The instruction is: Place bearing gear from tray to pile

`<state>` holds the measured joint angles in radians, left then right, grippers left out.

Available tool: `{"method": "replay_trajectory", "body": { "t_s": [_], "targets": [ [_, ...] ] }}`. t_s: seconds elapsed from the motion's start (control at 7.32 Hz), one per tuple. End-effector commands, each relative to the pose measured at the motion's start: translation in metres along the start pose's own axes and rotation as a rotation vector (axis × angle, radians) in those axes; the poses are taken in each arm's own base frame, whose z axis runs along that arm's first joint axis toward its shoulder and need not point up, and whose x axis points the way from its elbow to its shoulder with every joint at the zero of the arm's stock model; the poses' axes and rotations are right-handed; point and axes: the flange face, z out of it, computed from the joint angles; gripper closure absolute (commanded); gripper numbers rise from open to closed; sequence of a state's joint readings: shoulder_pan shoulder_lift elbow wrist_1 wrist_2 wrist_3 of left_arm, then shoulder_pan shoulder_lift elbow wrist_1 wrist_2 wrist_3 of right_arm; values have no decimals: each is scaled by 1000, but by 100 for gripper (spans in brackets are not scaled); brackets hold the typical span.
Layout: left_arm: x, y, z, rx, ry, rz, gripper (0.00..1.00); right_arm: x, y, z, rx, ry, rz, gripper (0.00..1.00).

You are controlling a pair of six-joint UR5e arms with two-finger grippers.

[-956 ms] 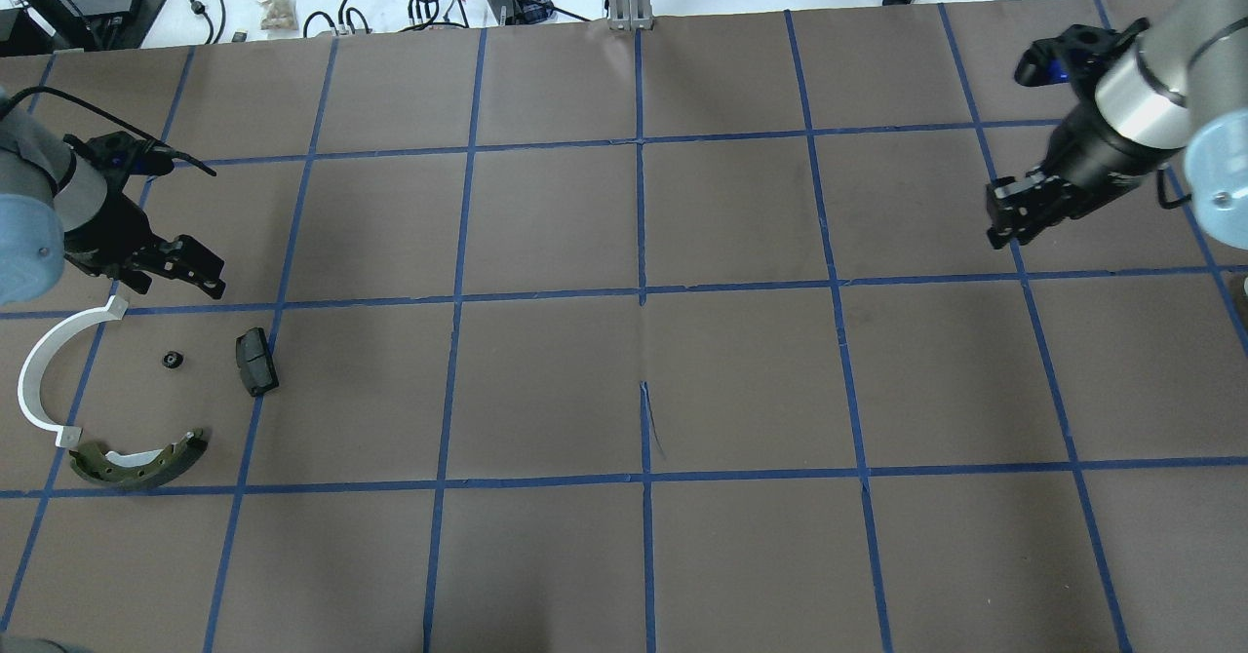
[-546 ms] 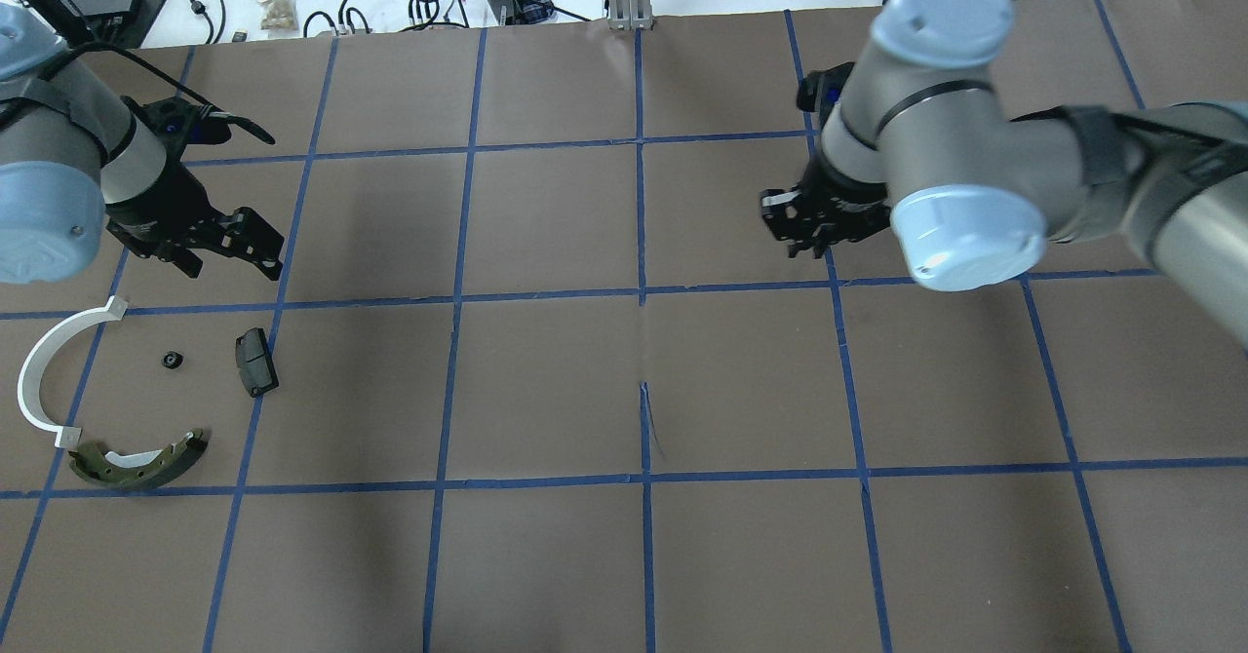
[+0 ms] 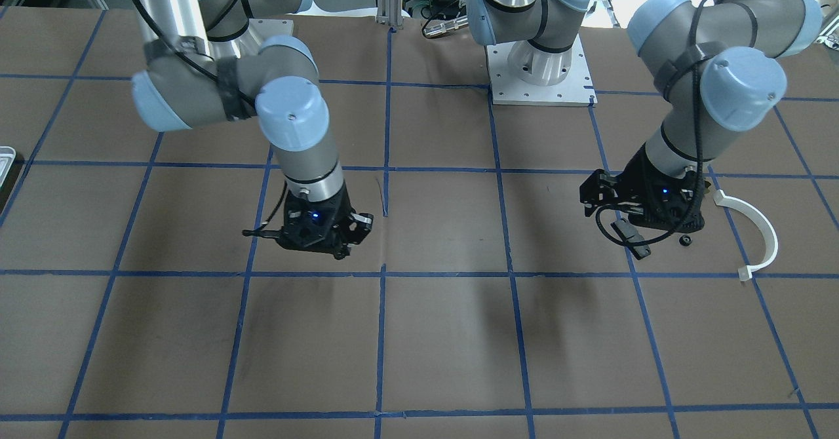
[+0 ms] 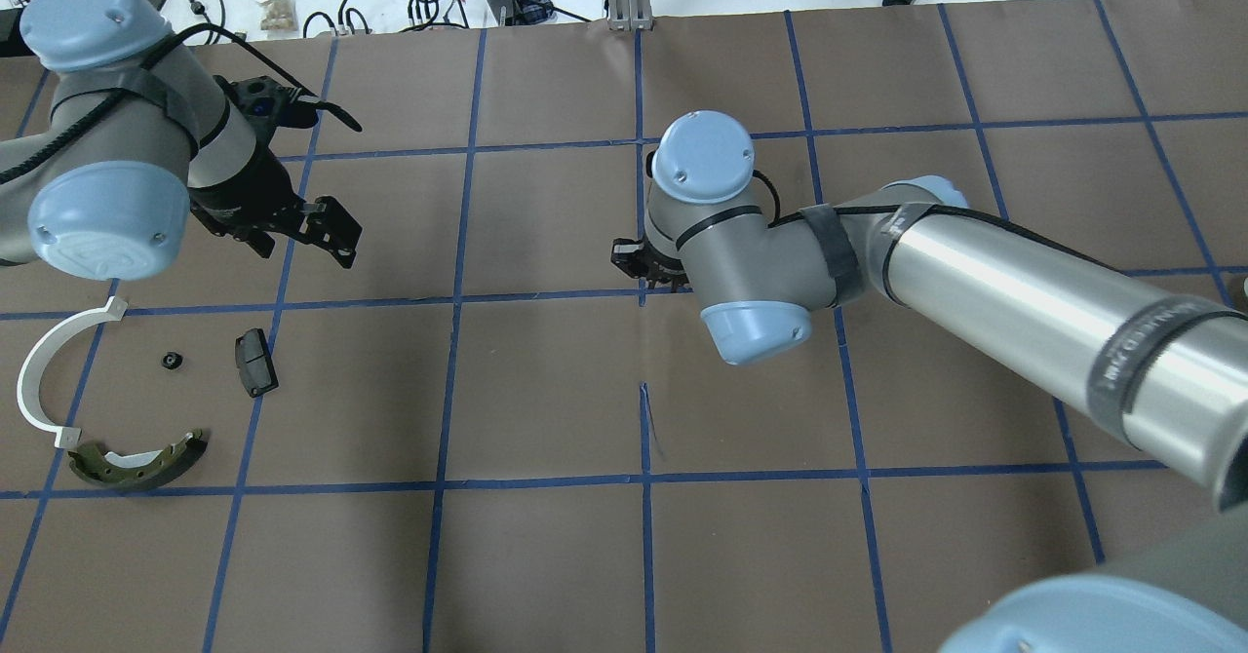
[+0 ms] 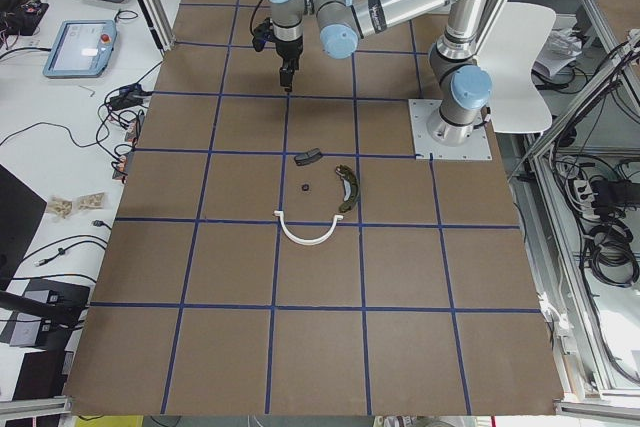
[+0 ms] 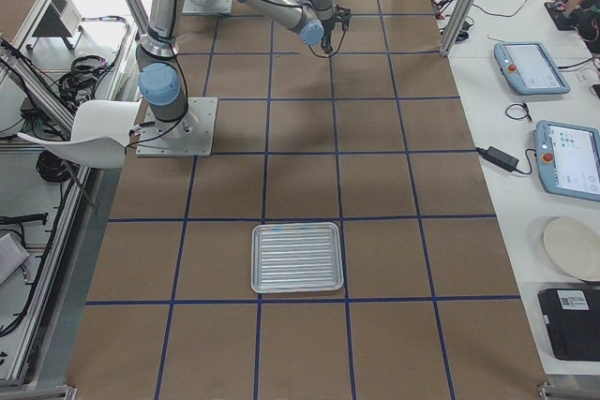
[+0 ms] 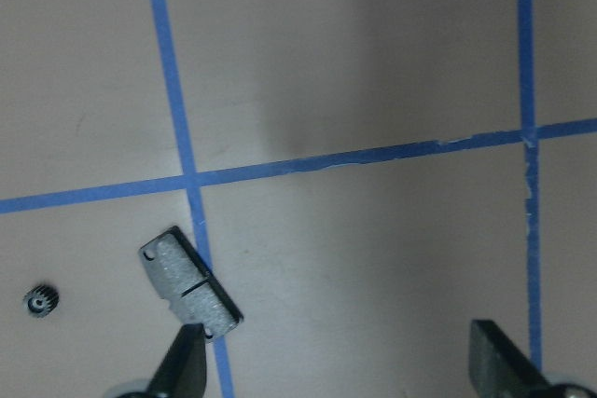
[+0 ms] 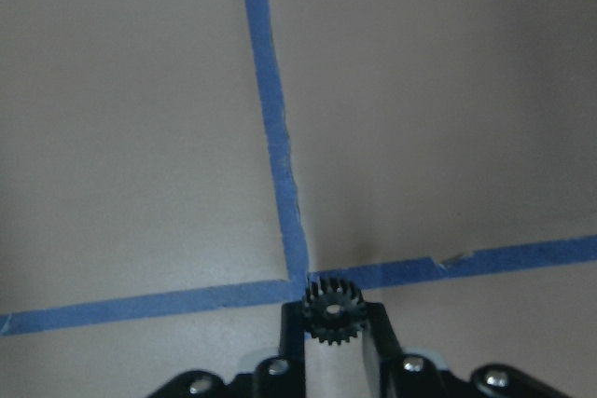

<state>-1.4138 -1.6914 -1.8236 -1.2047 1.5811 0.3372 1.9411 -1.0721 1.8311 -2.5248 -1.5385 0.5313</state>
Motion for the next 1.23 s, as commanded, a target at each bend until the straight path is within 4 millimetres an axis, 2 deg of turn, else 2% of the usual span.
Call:
{"method": "replay_trajectory", "body": {
  "t_s": [0.0, 0.14, 0.27, 0.41, 0.55, 0.68, 0.82, 0.96, 1.09],
  "targets": [
    [8, 0, 5, -8, 4, -5, 0, -7, 2, 11, -1, 2, -4, 0],
    [7, -4, 2, -2, 5, -8, 0, -8, -5, 3, 6, 0, 5, 0],
    [15, -8, 1, 16, 56, -62, 0, -5, -24, -18, 0, 6, 8, 0],
    [43, -12, 5, 13, 73, -118, 0, -3, -46, -70, -27, 37, -28, 0],
    [93, -21, 11, 52, 56, -50, 0, 22, -74, -120, -43, 70, -74, 0],
    [125, -30, 30, 59, 62, -114, 0, 59, -94, -163, -72, 89, -35, 0],
    [162, -38, 49, 57, 68, -148, 0, 92, -99, -208, -49, 89, -28, 0],
    [208, -42, 69, 42, 76, -127, 0, 115, -87, -254, -51, 88, 10, 0],
    [237, -57, 82, 41, 80, -164, 0, 126, -71, -287, -70, 94, 28, 0]
  ]
}}
